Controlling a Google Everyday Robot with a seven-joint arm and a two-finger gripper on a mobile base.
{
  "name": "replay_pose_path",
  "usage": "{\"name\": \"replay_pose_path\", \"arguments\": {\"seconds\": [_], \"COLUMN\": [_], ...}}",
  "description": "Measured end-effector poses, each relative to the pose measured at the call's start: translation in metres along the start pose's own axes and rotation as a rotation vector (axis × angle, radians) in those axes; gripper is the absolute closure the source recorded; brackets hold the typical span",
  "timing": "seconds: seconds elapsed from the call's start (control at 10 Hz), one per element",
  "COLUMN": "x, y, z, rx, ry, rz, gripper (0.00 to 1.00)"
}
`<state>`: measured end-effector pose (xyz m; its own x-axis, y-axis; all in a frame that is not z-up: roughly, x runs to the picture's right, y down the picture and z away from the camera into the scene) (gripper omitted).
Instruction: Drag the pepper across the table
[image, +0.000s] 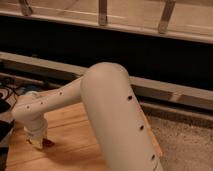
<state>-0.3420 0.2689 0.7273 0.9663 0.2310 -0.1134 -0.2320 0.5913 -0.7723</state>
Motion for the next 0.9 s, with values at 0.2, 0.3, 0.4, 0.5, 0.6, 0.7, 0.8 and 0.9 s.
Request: {"name": "replay_pose_path", "arguments": {"seconds": [0.2,0.3,0.4,0.5,0.6,0.7,0.8,0.9], "x": [-0.035,-0.047,-0.054,-0.058,-0.059,-0.055,-0.051,-0.052], "y": [0.009,0.014,0.017,0.019,0.020,0.018,0.015,0.016], "z": [0.006,0.009,0.013,0.015,0.016,0.015,0.014,0.015], "rx": [-0.009,-0.015,-0.022,-0.029,-0.029,-0.024,-0.023,-0.022], "ry": [0.001,0.004,0.008,0.008,0.008,0.011,0.014,0.012], "rz": [-0.068,-0.097,-0.119,-0.132,-0.128,-0.119,-0.116,-0.119], "gripper": [0.93,0.93,0.93,0.87,0.77,0.67,0.59,0.46]}}
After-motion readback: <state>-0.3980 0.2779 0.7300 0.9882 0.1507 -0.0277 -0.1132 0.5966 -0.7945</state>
